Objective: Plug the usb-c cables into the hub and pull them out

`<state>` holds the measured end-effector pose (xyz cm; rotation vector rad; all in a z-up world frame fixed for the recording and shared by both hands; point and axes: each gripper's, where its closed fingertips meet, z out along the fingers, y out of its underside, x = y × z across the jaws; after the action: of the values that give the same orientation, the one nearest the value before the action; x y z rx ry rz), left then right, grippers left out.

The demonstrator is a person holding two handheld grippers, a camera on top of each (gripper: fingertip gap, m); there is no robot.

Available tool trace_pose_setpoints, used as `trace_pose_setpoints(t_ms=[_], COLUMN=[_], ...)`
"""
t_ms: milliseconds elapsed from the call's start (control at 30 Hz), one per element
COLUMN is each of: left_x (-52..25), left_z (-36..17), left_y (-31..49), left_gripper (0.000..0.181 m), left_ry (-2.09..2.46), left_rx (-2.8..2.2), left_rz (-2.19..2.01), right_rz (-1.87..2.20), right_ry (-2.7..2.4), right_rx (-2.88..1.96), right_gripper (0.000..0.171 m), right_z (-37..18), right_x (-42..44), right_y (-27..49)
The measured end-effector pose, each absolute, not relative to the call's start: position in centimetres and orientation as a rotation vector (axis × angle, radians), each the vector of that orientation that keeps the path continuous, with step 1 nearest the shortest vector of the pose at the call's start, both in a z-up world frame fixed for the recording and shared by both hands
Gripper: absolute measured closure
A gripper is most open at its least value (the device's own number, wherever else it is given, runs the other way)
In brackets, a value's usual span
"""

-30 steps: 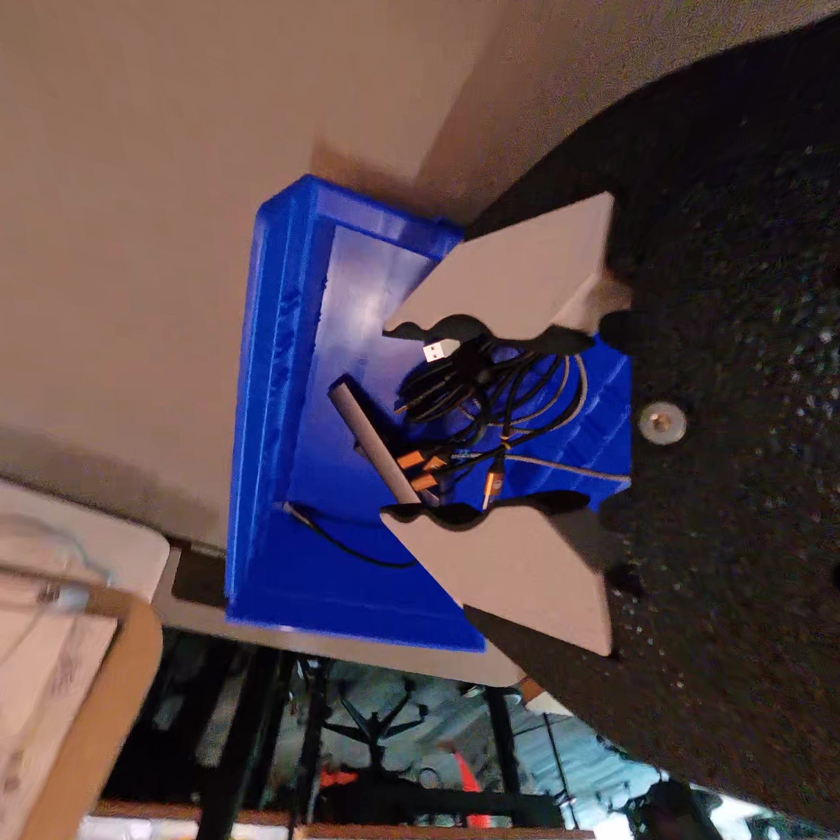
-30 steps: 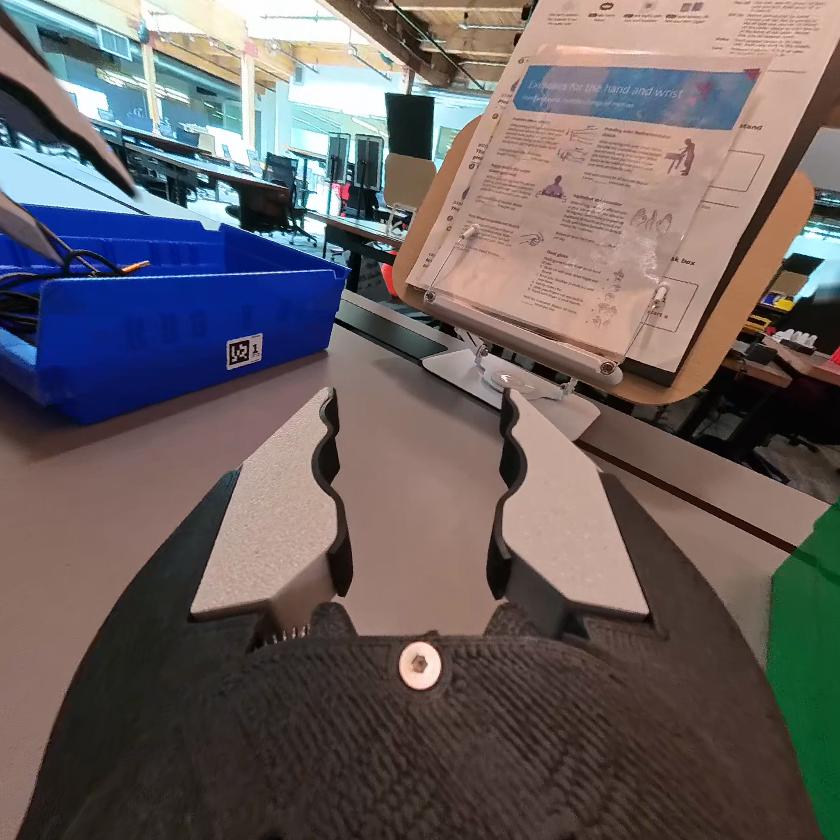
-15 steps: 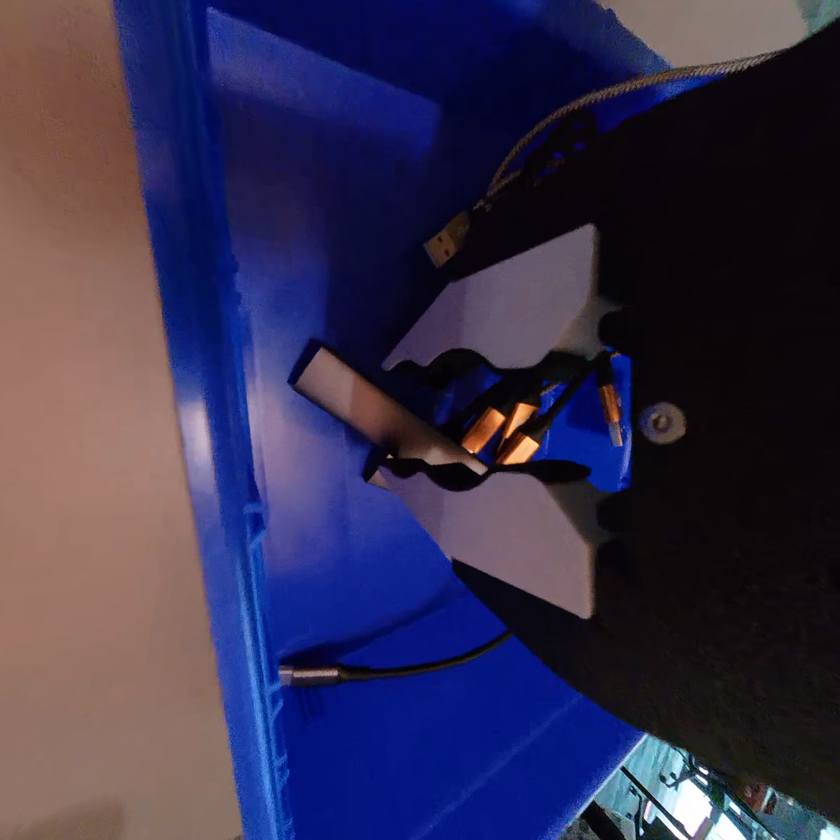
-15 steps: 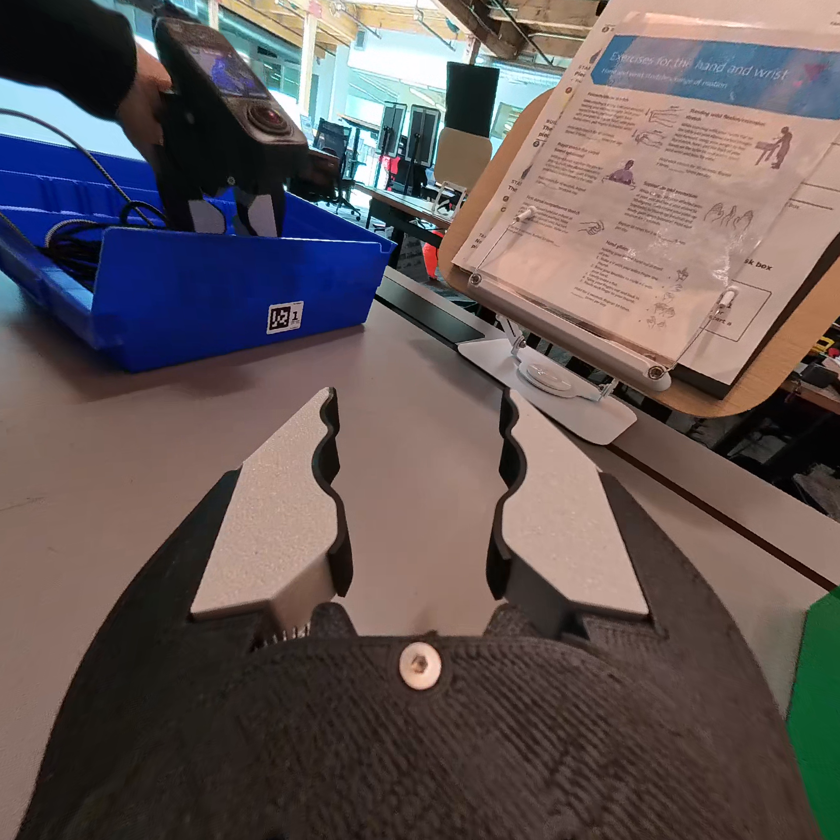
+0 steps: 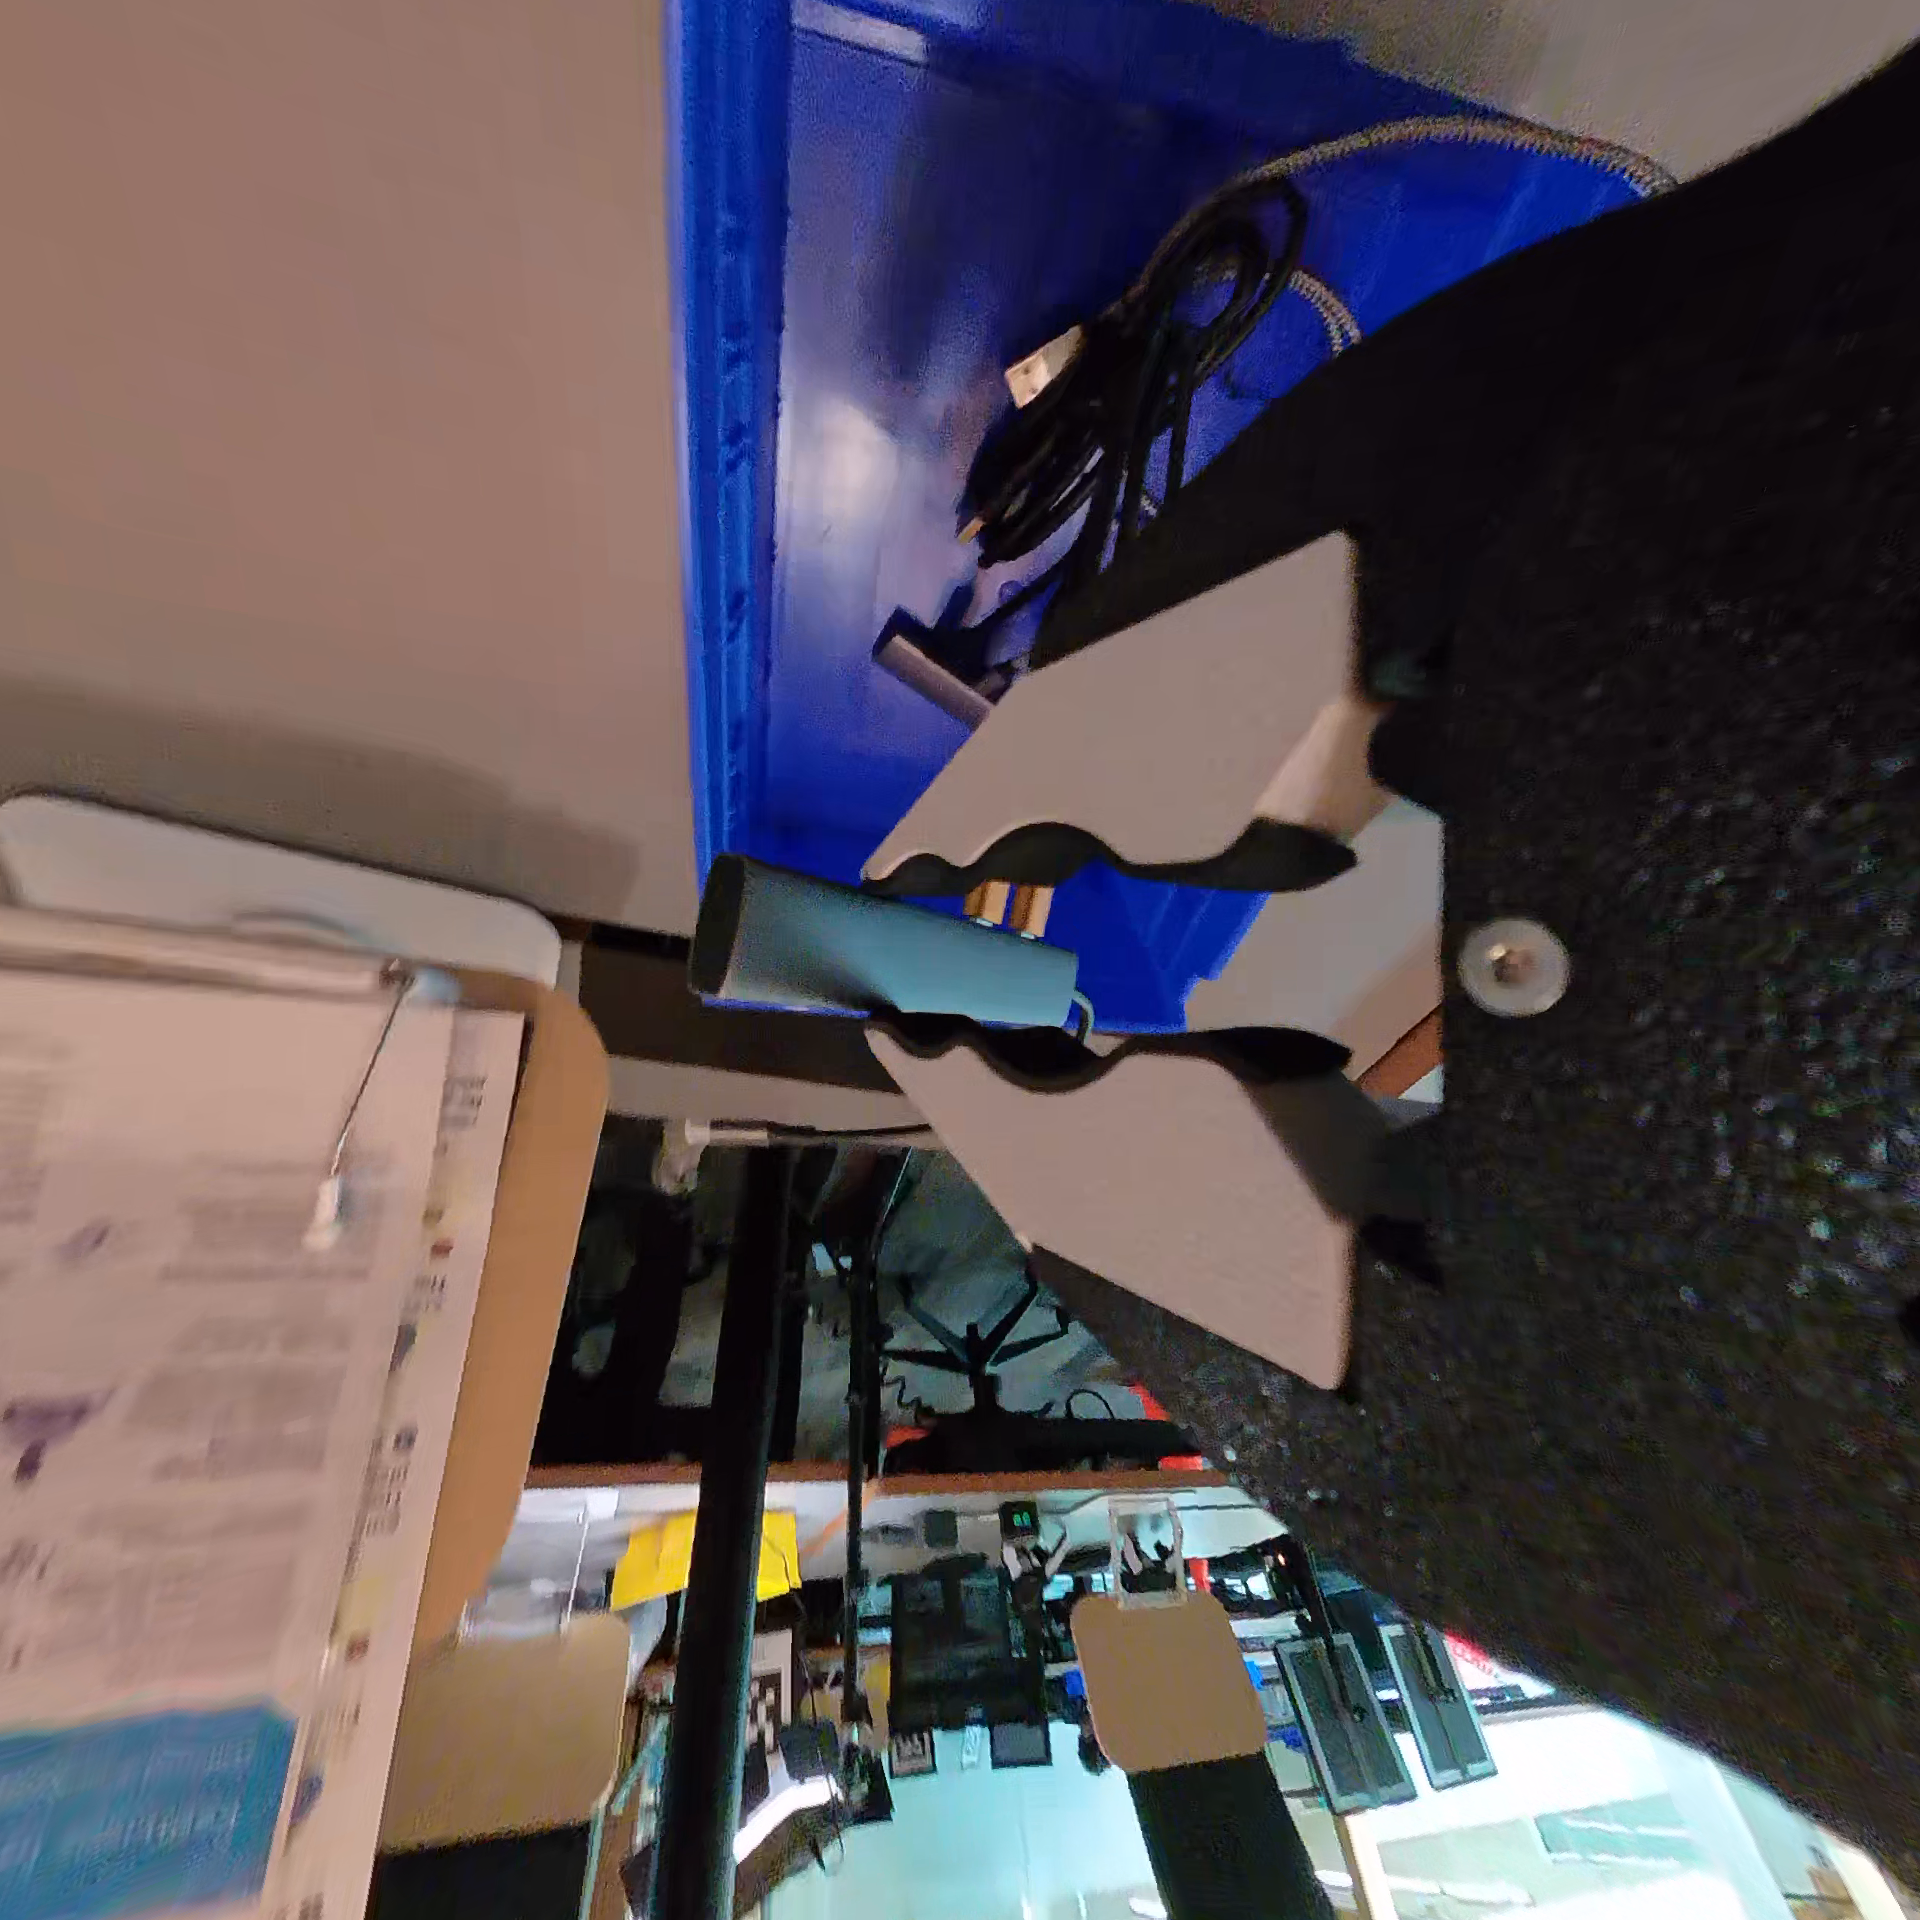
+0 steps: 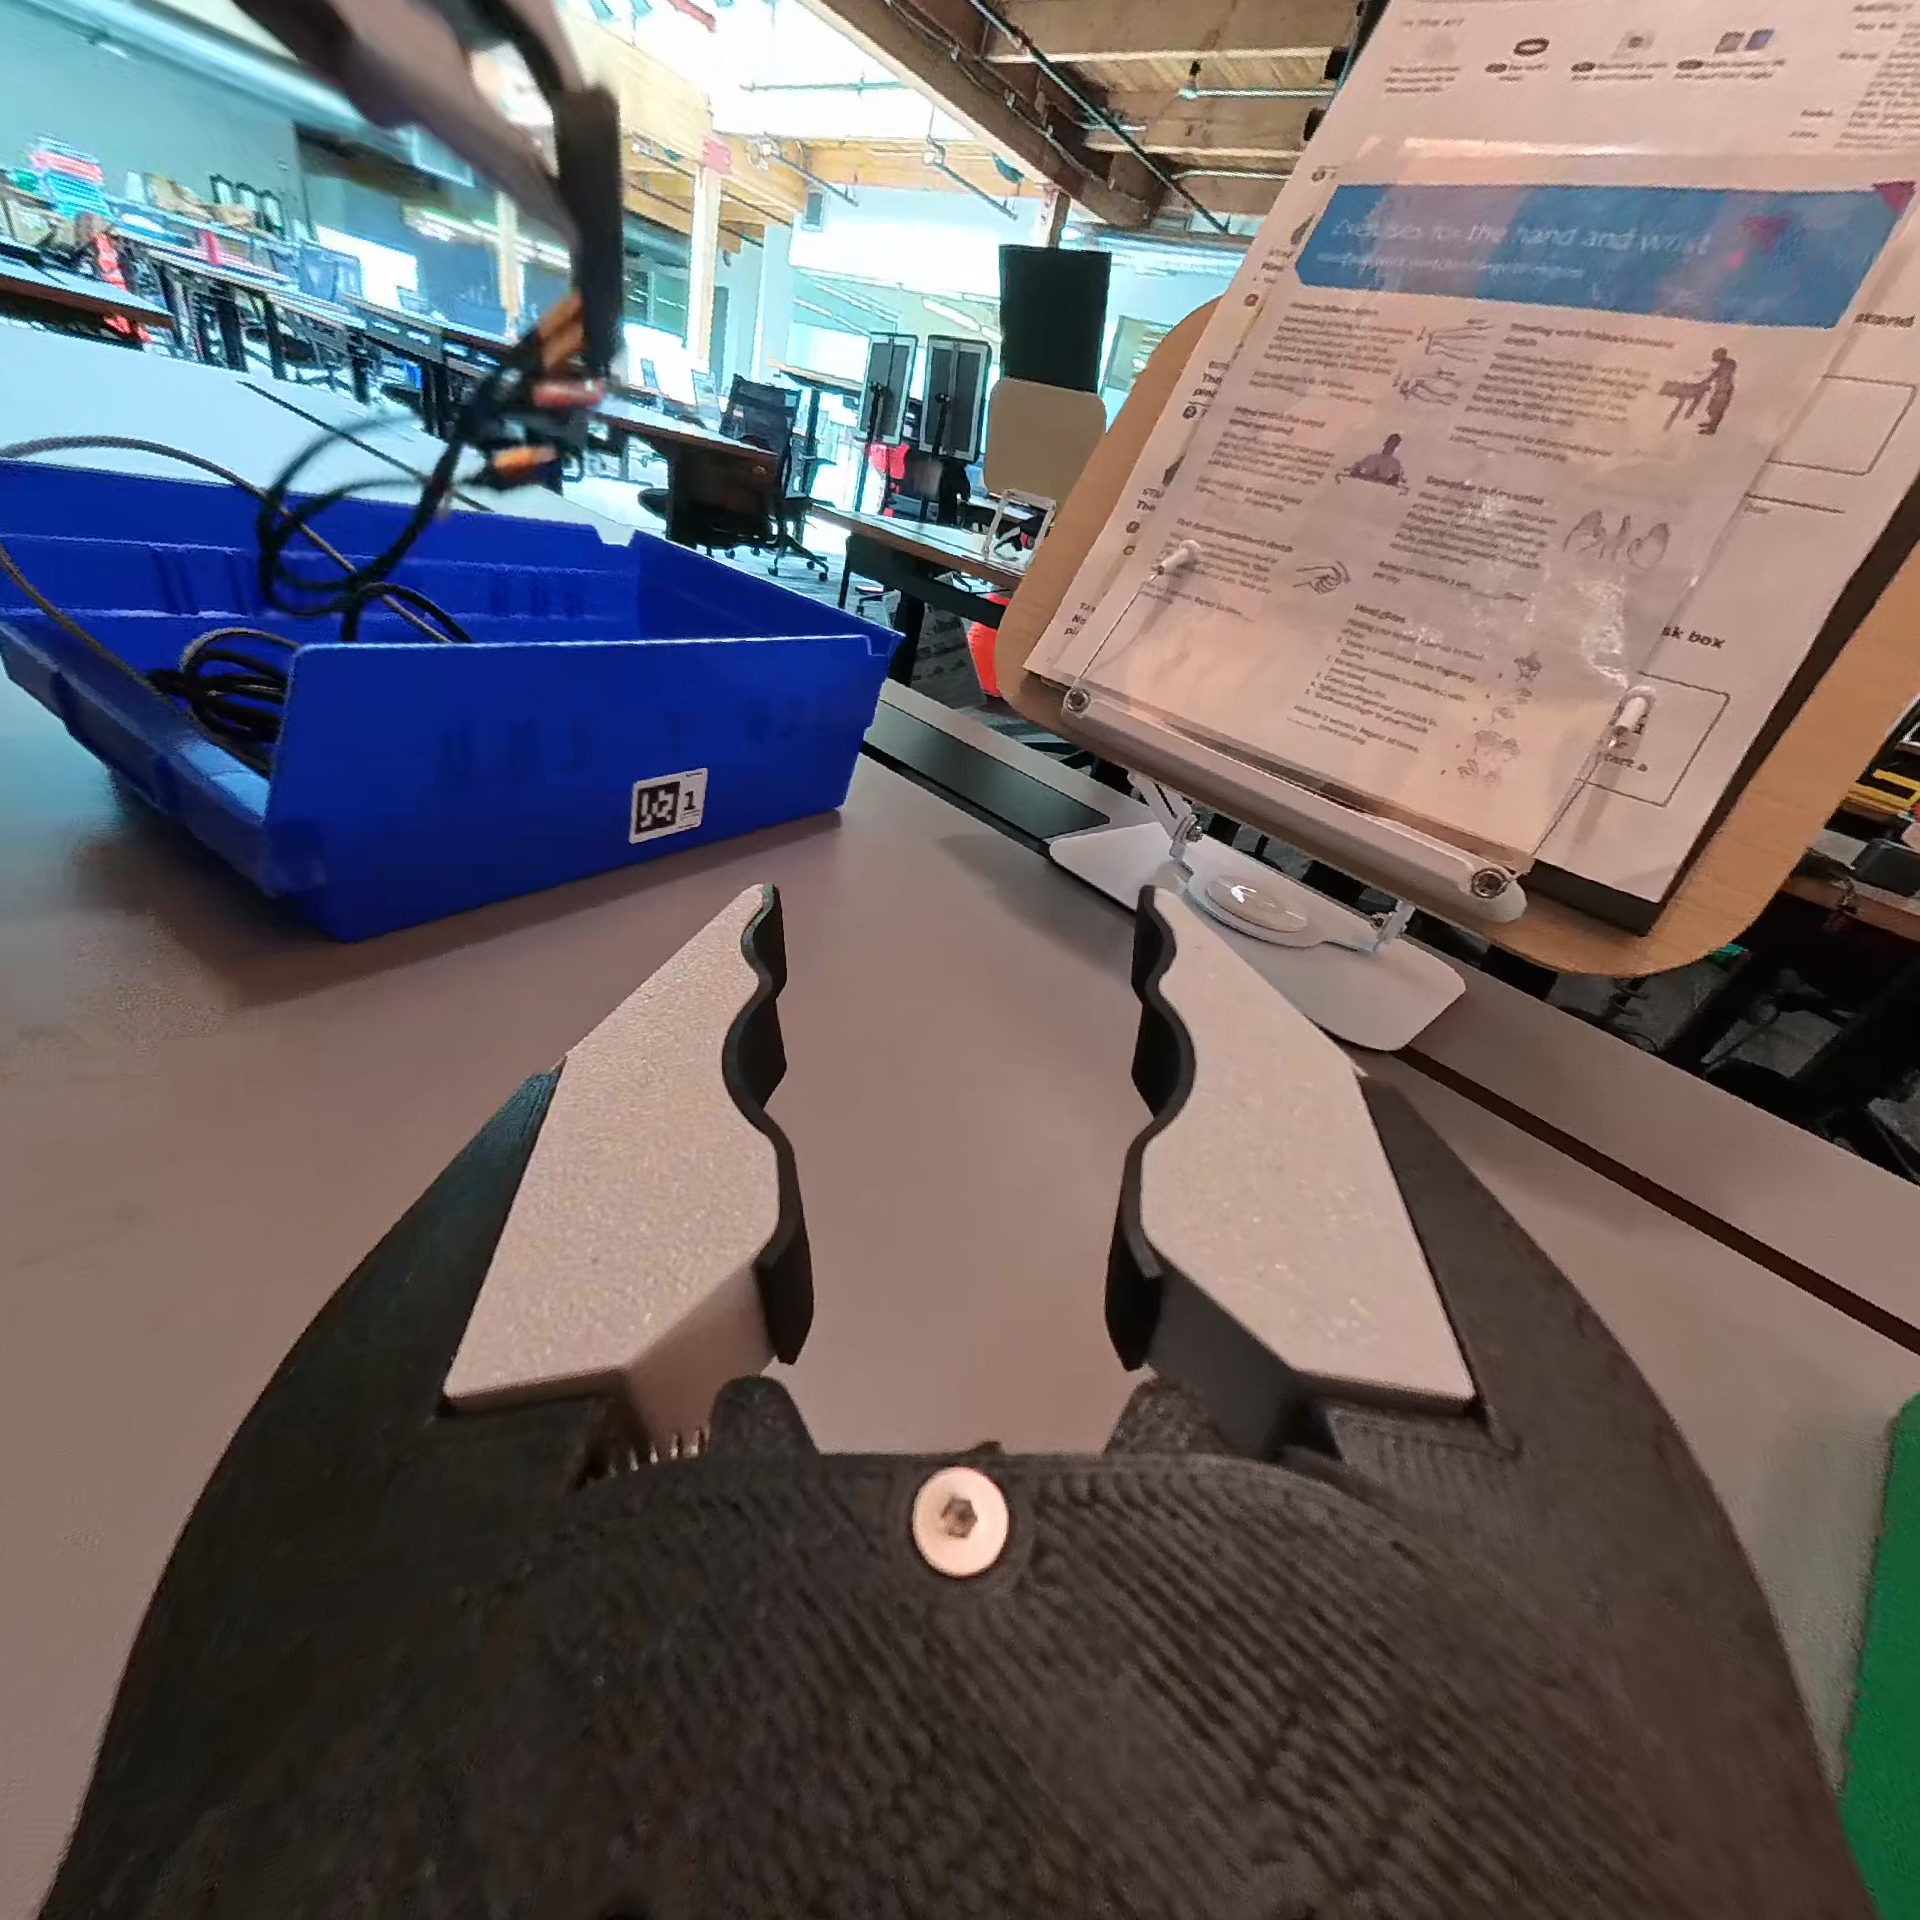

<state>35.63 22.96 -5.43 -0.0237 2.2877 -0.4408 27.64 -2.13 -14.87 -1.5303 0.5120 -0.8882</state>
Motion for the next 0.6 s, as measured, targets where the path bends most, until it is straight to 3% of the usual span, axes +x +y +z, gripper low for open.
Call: trace_pose_setpoints(t_ms=[167,300,433,500,600], left_x=[33.4,29.4,24.0,21.8,19.7], left_z=[4.9,9.8,9.2,7.5,4.4], left_y=[22.0,17.9,11.3,8.4,5.1], left_gripper=[0.161,0.161,0.162,0.162,0.162], left_ry=[2.025,1.96,2.047,2.081,2.134], left_rx=[-0.148,-0.179,-0.086,-0.016,0.084], left_rz=[-0.74,-1.165,-1.622,-1.772,-1.91], right_rz=[-0.878,-0.792,-0.61,-0.699,-0.996], right_ry=[0.498,0.478,0.393,0.332,0.192], right_rx=[-1.543,-1.508,-1.374,-1.253,-1.213], right_gripper=[0.105,0.106,0.091,0.084,0.086], right_z=[-15.2,-14.9,-13.1,-10.8,-8.9], right_x=[27.5,26.8,24.7,23.7,22.2], right_y=[-1.6,-0.7,1.5,1.4,1.0])
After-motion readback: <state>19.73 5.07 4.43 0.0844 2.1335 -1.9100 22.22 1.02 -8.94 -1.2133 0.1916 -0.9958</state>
